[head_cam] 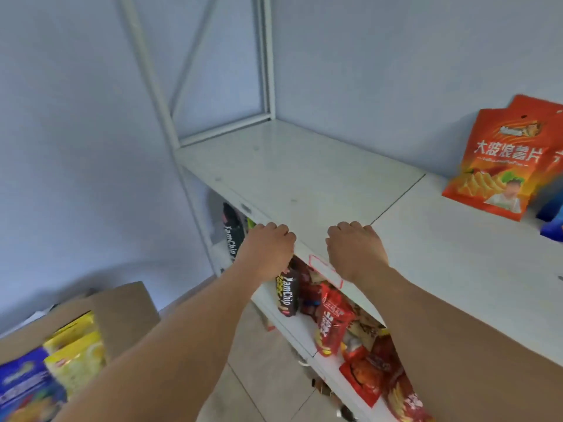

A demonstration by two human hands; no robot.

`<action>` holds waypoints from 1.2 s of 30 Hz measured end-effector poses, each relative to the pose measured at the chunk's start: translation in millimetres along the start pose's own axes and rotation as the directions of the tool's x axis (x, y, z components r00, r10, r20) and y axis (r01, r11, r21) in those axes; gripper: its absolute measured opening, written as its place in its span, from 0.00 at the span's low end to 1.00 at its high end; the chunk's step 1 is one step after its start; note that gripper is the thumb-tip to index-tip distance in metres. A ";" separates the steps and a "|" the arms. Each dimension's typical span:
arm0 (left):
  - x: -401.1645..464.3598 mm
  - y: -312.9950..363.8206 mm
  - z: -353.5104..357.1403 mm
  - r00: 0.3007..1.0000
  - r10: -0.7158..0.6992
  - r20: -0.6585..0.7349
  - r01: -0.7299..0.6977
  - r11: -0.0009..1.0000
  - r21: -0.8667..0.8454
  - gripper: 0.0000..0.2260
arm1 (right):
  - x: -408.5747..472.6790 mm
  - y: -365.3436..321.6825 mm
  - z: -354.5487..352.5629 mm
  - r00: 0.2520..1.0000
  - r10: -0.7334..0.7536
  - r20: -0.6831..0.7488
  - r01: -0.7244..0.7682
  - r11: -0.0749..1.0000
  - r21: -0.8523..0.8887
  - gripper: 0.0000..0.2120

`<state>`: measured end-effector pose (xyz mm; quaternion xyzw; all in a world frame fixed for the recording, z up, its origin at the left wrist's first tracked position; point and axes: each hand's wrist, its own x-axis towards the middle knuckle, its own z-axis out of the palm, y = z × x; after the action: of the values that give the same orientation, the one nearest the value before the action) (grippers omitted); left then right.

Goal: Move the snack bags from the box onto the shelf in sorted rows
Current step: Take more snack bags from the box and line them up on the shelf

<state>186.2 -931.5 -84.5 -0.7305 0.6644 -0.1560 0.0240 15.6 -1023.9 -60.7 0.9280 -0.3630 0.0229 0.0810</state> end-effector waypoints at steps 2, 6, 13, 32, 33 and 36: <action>-47.6 -25.2 -5.1 0.996 -0.091 0.017 0.091 0.996 0.000 0.12 | -5.0 -46.3 -2.1 0.997 -0.079 -0.005 0.079 0.997 -0.006 0.12; -142.7 -70.7 -10.0 0.970 -0.235 0.069 0.235 0.972 0.011 0.12 | -18.5 -140.6 -0.5 0.975 -0.220 -0.028 0.219 0.976 -0.014 0.10; -324.6 -156.3 16.8 0.878 -0.456 0.148 0.465 0.884 -0.038 0.11 | -45.2 -322.5 21.4 0.936 -0.348 -0.047 0.349 0.937 0.025 0.12; -635.2 -348.9 165.8 0.441 -0.773 0.457 0.890 0.442 -0.111 0.14 | -36.9 -705.0 133.2 0.806 -0.508 0.304 0.357 0.827 0.434 0.13; -643.3 -357.2 178.1 0.401 -0.783 0.475 0.911 0.396 -0.116 0.14 | -32.6 -719.2 145.5 0.793 -0.507 0.338 0.340 0.829 0.445 0.14; -663.1 -380.2 214.9 0.291 -0.808 0.511 0.957 0.251 -0.148 0.15 | -22.3 -756.4 179.8 0.765 -0.490 0.419 0.274 0.835 0.477 0.15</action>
<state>562.9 -275.8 -326.5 -0.9754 0.1267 0.1349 -0.1195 508.6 -491.8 -341.3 0.9498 -0.1580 -0.1771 -0.2037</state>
